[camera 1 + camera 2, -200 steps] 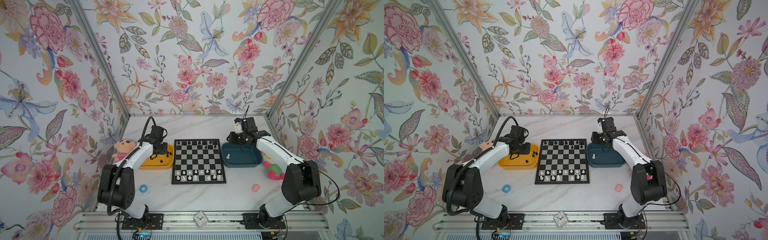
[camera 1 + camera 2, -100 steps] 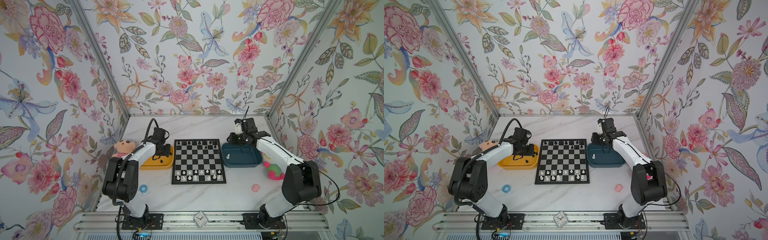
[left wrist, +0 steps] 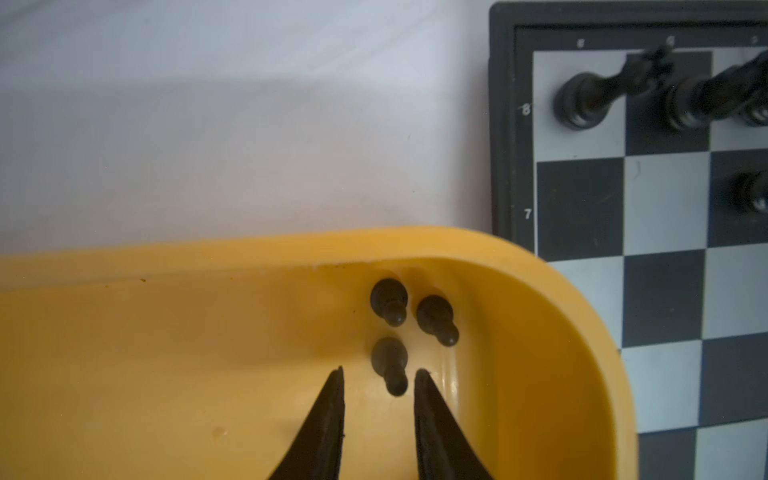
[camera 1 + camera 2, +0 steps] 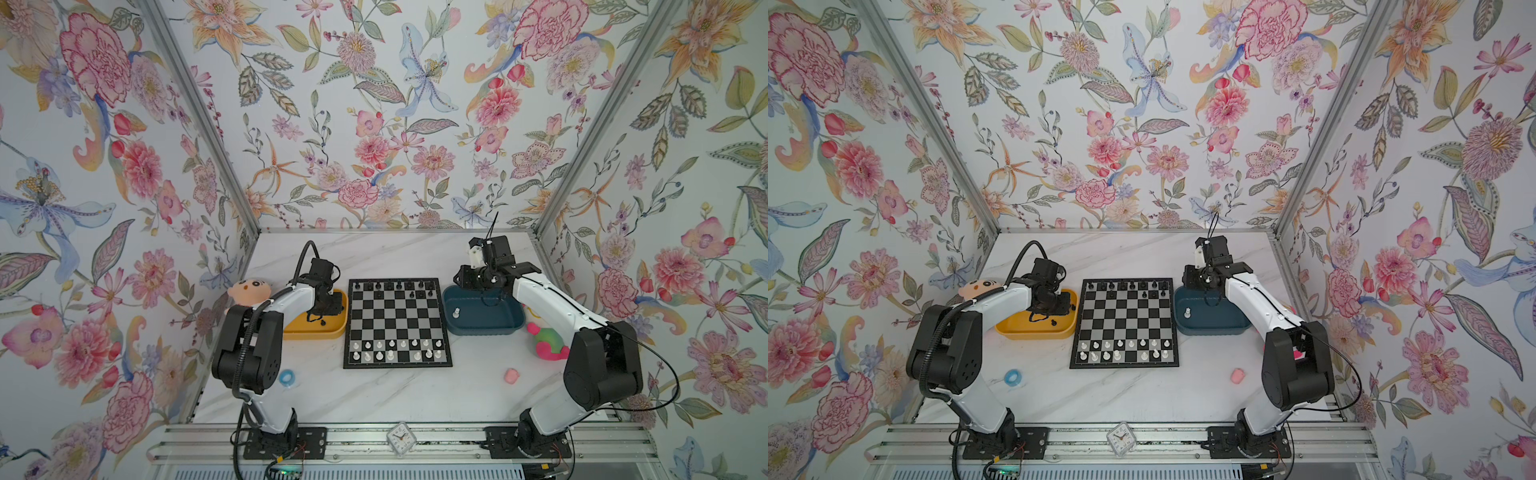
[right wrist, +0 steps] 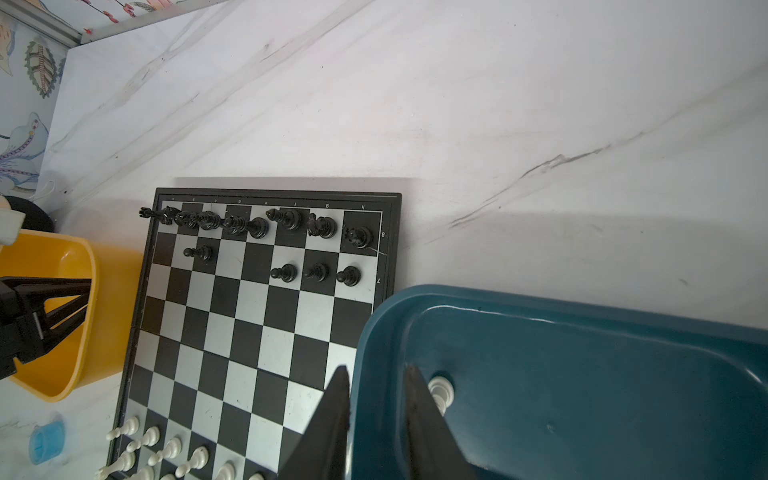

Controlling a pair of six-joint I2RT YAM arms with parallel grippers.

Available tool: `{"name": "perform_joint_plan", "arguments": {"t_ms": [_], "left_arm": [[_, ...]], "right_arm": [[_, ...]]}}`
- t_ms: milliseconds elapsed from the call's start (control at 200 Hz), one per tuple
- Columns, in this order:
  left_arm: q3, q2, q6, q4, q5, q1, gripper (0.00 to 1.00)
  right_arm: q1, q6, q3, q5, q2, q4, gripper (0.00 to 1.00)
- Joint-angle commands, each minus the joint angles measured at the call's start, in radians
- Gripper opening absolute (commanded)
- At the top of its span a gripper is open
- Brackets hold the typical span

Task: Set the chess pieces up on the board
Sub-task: 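Lower the left gripper into the yellow tray and close on another black pawn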

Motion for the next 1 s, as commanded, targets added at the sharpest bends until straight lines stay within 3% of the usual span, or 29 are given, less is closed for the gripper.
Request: {"name": "perform_joint_plan", "arguments": {"t_ms": [0,440,996], "left_arm": [[0.000,0.017,-0.003,-0.013,0.012,-0.001,0.31],[0.024,0.050,-0.007,0.004,0.012,-0.001,0.26],[0.038,0.050,-0.011,0.003,0.016,-0.015,0.07]], "right_arm": [[0.001,0.013,-0.012,0.011,-0.013,-0.009,0.25],[0.000,0.014,-0.008,0.008,-0.003,-0.009,0.25],[0.000,0.015,-0.012,0.007,-0.007,-0.008,0.25]]}}
